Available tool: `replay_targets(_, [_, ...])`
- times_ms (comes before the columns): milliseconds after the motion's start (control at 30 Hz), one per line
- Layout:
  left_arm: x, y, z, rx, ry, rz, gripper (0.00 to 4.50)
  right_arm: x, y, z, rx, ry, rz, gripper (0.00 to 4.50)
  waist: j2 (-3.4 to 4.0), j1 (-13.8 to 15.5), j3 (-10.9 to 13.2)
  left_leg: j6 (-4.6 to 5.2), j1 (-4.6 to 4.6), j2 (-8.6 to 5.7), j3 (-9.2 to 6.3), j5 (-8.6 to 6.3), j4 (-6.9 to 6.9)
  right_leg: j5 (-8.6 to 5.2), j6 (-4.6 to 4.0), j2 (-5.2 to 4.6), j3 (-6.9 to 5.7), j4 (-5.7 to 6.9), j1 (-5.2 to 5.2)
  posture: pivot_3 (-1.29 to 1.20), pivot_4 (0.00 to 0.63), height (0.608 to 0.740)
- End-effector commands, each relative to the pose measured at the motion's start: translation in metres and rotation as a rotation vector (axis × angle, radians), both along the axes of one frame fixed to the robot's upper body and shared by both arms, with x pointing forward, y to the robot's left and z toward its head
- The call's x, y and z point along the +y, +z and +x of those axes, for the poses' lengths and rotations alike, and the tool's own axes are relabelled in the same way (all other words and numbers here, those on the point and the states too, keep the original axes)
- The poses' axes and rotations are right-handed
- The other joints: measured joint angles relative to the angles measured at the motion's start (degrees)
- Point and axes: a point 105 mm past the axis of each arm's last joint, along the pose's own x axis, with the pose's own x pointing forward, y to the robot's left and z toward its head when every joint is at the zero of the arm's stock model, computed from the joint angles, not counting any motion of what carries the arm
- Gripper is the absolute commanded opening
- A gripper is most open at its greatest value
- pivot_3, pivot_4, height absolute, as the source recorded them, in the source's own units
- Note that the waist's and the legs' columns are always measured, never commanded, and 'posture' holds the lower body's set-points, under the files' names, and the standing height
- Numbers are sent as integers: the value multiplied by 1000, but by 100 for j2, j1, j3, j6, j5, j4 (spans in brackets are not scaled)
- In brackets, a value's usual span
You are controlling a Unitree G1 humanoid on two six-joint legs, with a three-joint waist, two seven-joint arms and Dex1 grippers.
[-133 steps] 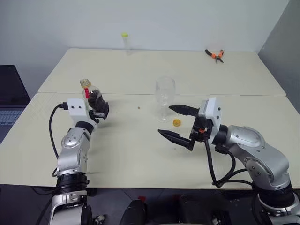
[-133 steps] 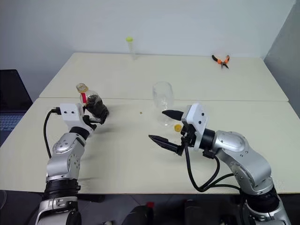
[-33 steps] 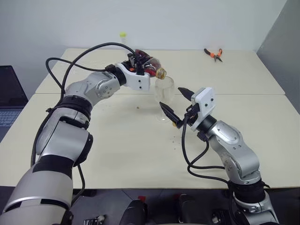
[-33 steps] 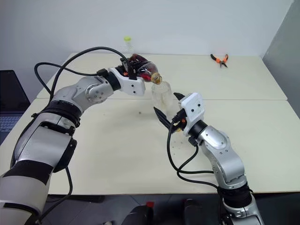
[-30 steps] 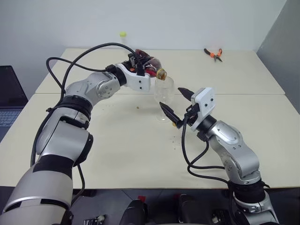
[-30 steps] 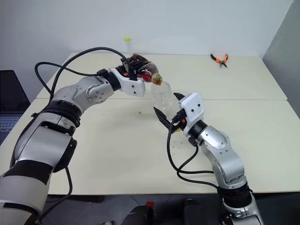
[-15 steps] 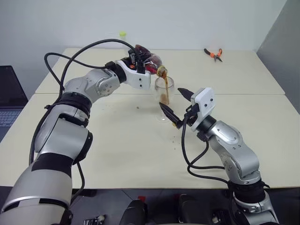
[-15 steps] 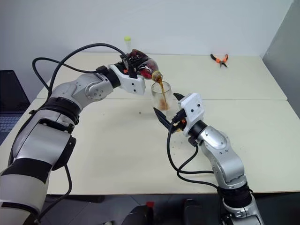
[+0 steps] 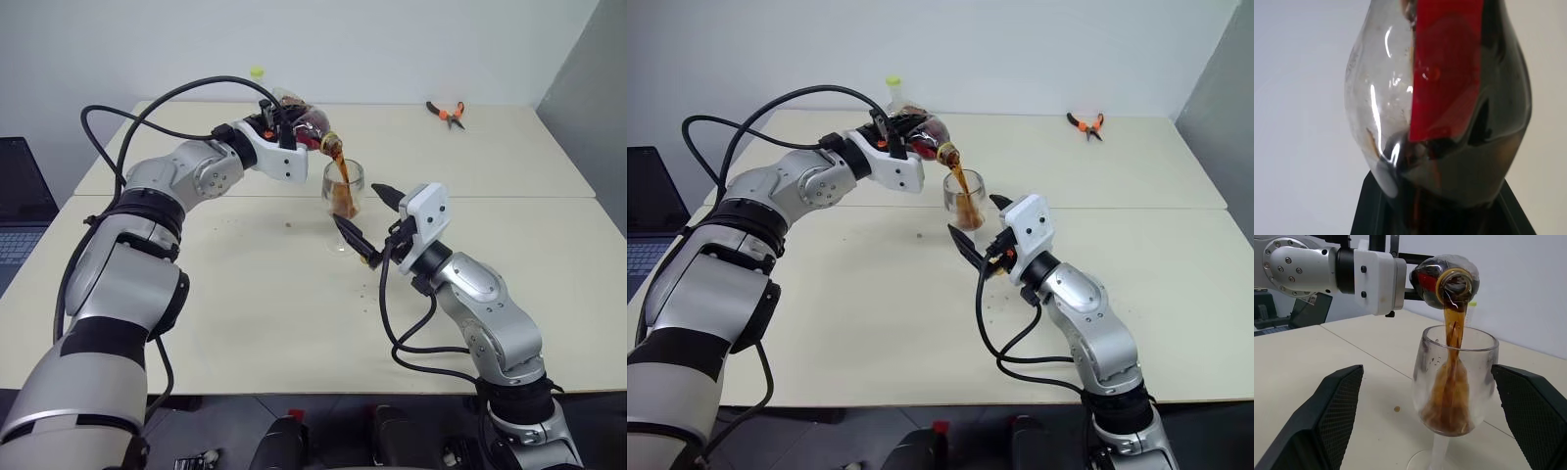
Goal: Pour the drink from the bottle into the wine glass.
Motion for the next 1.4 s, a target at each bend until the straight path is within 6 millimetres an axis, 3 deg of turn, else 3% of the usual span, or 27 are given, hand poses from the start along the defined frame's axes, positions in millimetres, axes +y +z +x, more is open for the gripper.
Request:
replay_targets(33, [1,29,-3,-86,-3,-23,739,0,11,-3,-41,8,13,4500,0,0,0,0,0,0,0,0,2,0,0,0,0,1,0,0,150,740])
replay_targets(567, [6,26,-1,-83,19,-18,739,1,11,-4,-34,14,15,4500,0,-1,0,2,-19,-8,-3,-2,46,-7,12,-4,0,36,-8,0,150,740])
replay_targets(967, [7,24,1,-71,31,-26,739,1,11,-4,-34,17,18,4500,0,-38,0,0,-84,-13,-1,0,64,-7,12,-12,6,73,-83,0,150,740])
replay_targets(1400, [-5,25,-2,28,-37,-193,739,3,11,-5,-31,22,23,4500,0,-44,0,0,-84,-12,0,0,65,-7,12,-13,4,73,-83,0,150,740])
